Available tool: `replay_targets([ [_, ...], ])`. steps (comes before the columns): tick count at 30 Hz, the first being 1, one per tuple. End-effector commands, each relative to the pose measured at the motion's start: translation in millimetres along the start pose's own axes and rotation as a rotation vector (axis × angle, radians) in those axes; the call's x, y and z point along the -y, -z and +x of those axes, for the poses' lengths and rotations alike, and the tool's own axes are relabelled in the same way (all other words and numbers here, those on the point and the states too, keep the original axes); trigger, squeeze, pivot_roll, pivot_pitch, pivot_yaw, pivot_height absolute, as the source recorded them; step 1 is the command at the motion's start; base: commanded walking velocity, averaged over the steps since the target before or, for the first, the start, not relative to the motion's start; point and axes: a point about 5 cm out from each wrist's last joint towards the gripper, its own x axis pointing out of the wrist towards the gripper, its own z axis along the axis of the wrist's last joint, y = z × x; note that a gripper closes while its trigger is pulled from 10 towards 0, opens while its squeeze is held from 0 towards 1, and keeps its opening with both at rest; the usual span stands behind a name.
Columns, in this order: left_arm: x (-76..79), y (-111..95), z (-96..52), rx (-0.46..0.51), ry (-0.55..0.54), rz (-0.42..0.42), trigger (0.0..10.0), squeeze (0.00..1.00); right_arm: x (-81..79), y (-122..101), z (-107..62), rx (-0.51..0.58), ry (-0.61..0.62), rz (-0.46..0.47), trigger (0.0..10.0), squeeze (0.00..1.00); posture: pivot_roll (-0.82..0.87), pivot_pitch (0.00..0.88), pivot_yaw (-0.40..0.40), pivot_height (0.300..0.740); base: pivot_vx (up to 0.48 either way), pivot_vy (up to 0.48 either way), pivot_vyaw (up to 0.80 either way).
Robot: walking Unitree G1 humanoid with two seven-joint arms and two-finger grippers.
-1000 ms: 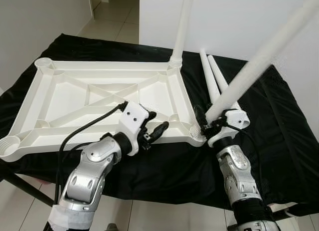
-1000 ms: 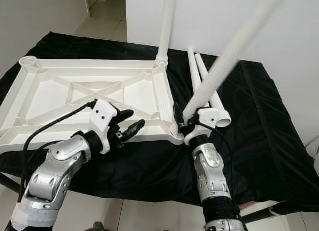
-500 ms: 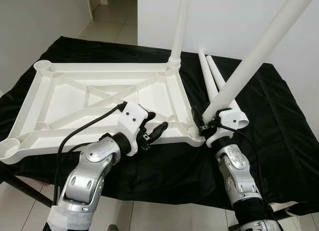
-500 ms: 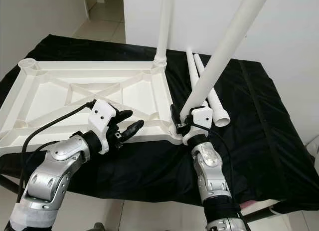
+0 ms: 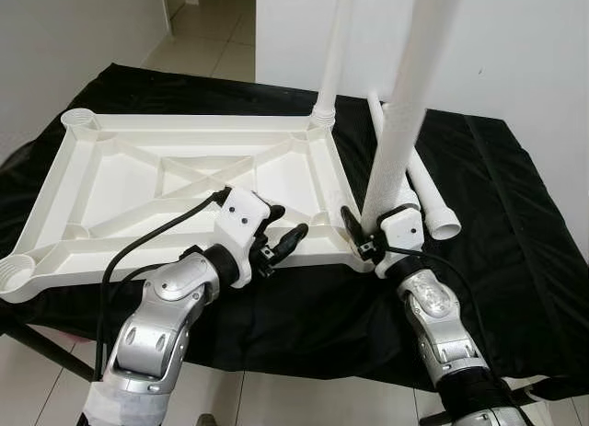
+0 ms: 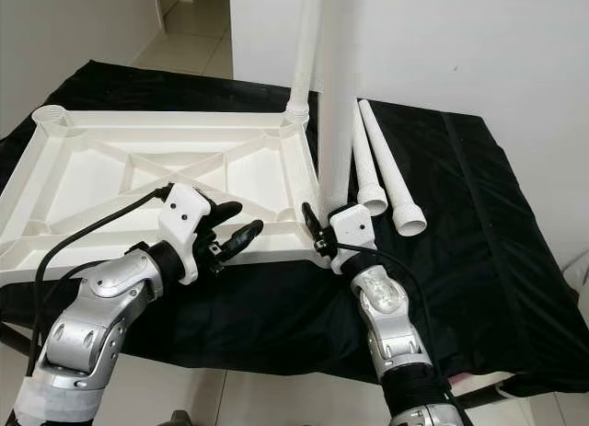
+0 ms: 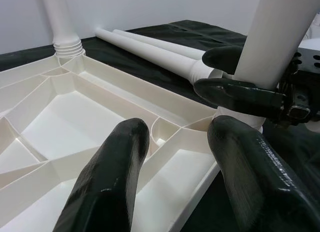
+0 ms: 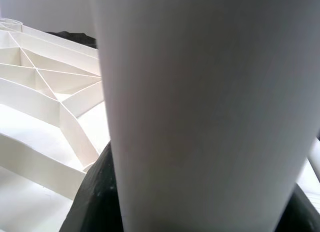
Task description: Building children table
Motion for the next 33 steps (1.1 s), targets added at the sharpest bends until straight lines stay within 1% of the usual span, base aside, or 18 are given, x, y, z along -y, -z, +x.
replay_targets([
  [1, -2.5, 0.3, -0.6, -0.004, -0.058, -0.012, 10.0, 0.0, -5.6, 51.3, -28.8, -0.26, 0.024, 0.114, 10.0, 0.0, 0.15, 0.082, -0.044, 0.74, 0.0, 0.0, 0.0],
  [2, -2.9, 0.1, -1.0, -0.003, -0.059, -0.011, 10.0, 0.0, -1.5, 46.6, -30.6, -0.201, 0.07, 0.2, 10.0, 0.0, 0.15, 0.082, -0.045, 0.74, 0.0, 0.0, 0.0],
  [3, -3.3, -0.1, -1.2, -0.003, -0.06, -0.011, 10.0, 0.0, 0.5, 43.4, -32.0, -0.163, 0.092, 0.244, 10.0, 0.0, 0.15, 0.082, -0.045, 0.74, 0.0, 0.0, 0.0],
  [4, -3.3, -0.1, -1.2, -0.003, -0.06, -0.011, 10.0, 0.0, 0.5, 43.4, -32.0, -0.163, 0.092, 0.244, 10.0, 0.0, 0.15, 0.082, -0.045, 0.74, 0.0, 0.0, 0.0],
  [7, -3.7, -0.1, -1.4, -0.003, -0.063, -0.01, 10.0, 0.0, 2.2, 38.5, -36.2, -0.091, 0.123, 0.295, 10.0, 0.0, 0.15, 0.081, -0.044, 0.74, 0.0, 0.0, 0.0],
  [9, -3.7, -0.1, -1.4, -0.003, -0.063, -0.01, 10.0, 0.0, 2.2, 38.5, -36.2, -0.091, 0.123, 0.295, 10.0, 0.0, 0.15, 0.081, -0.044, 0.74, 0.0, 0.0, 0.0],
  [10, -3.5, -0.3, -1.2, -0.002, -0.062, -0.01, 10.0, 0.0, 3.8, 41.3, -37.9, -0.099, 0.155, 0.324, 10.0, 0.0, 0.15, 0.081, -0.041, 0.74, 0.0, 0.0, 0.0],
  [11, -3.5, -0.3, -1.2, -0.002, -0.062, -0.01, 10.0, 0.0, 3.8, 41.3, -37.9, -0.099, 0.155, 0.324, 10.0, 0.0, 0.15, 0.081, -0.041, 0.74, 0.0, 0.0, 0.0],
  [13, -3.3, -0.8, -0.7, -0.001, -0.058, -0.01, 10.0, 0.0, 5.2, 47.2, -38.9, -0.136, 0.186, 0.347, 10.0, 0.0, 0.15, 0.081, -0.039, 0.74, 0.0, 0.0, 0.0],
  [19, -3.2, -1.1, -0.6, -0.002, -0.055, -0.008, 10.0, 0.0, 7.4, 55.4, -37.0, -0.207, 0.203, 0.386, 10.0, 0.0, 0.15, 0.083, -0.037, 0.74, 0.0, 0.0, 0.0],
  [21, -3.2, -0.7, -1.0, -0.003, -0.056, -0.008, 10.0, 0.0, 6.6, 64.5, -37.1, -0.298, 0.197, 0.35, 10.0, 0.0, 0.15, 0.085, -0.039, 0.74, 0.0, 0.0, 0.0],
  [22, -3.2, -0.7, -1.0, -0.003, -0.056, -0.008, 10.0, 0.0, 6.6, 64.5, -37.1, -0.298, 0.197, 0.35, 10.0, 0.0, 0.15, 0.085, -0.039, 0.74, 0.0, 0.0, 0.0],
  [24, -3.1, -0.6, -1.3, -0.003, -0.057, -0.01, 10.0, 0.0, 5.5, 68.5, -36.8, -0.336, 0.17, 0.322, 10.0, 0.0, 0.15, 0.084, -0.041, 0.74, 0.0, 0.0, 0.0],
  [27, -3.0, -0.4, -1.4, -0.003, -0.059, -0.011, 10.0, 0.0, 4.4, 67.3, -35.1, -0.332, 0.138, 0.308, 10.0, 0.0, 0.16, 0.083, -0.042, 0.74, 0.0, 0.0, 0.0],
  [30, -3.0, -0.3, -1.4, -0.003, -0.061, -0.01, 10.0, 0.0, 3.2, 63.5, -33.9, -0.303, 0.107, 0.24, 10.0, 0.0, 0.15, 0.082, -0.044, 0.74, 0.0, 0.0, 0.0],
  [31, -3.0, -0.3, -1.4, -0.003, -0.061, -0.01, 10.0, 0.0, 3.2, 63.5, -33.9, -0.303, 0.107, 0.24, 10.0, 0.0, 0.15, 0.082, -0.044, 0.74, 0.0, 0.0, 0.0],
  [32, -2.9, -0.2, -1.3, -0.002, -0.061, -0.01, 10.0, 0.0, 3.4, 59.1, -34.5, -0.257, 0.112, 0.209, 10.0, 0.0, 0.16, 0.082, -0.045, 0.74, 0.0, 0.0, 0.0],
  [33, -2.9, -0.2, -1.3, -0.002, -0.061, -0.01, 10.0, 0.0, 3.4, 59.1, -34.5, -0.257, 0.112, 0.209, 10.0, 0.0, 0.16, 0.082, -0.045, 0.74, 0.0, 0.0, 0.0],
])
